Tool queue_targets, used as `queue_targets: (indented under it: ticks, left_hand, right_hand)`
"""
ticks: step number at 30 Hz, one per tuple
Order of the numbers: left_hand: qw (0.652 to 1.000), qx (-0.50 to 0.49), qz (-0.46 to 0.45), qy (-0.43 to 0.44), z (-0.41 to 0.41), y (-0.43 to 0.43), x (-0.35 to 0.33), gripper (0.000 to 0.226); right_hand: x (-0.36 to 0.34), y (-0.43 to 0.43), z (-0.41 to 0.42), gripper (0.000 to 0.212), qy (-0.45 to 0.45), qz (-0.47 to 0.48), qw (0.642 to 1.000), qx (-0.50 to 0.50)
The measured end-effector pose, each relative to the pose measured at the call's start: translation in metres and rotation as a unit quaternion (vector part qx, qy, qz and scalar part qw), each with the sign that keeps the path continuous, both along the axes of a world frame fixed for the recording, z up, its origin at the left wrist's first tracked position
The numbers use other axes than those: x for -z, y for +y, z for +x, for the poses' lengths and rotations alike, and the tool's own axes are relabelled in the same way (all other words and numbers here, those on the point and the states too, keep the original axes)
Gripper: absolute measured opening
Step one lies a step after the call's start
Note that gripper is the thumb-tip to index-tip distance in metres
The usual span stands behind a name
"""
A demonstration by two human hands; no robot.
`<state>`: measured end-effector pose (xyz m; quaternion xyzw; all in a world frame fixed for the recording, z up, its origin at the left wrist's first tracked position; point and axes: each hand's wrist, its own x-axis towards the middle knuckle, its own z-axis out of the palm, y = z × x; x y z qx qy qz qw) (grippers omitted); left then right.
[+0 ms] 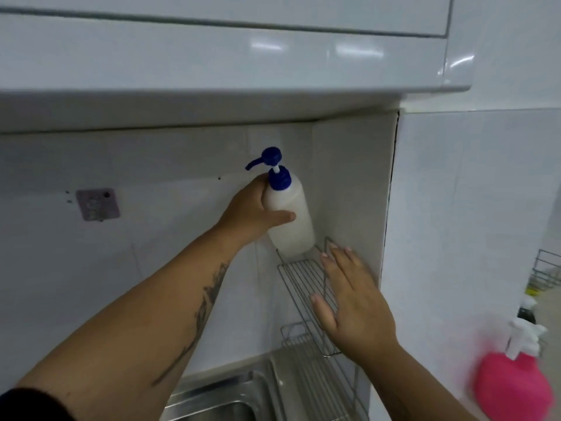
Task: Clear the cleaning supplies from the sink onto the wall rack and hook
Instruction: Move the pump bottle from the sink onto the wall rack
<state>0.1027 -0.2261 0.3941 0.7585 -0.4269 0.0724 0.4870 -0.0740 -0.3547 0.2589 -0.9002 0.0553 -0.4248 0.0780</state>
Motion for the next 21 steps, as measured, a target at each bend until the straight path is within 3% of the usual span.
queue_targets:
  ticks: [21]
  left_hand:
    - [0.996,0.078,0.046,-0.018,0.049,-0.055,0.04,0.065]
  right_hand:
    - [0.005,0.002,0.006,0.058,-0.065,0.015,0.998,0.014]
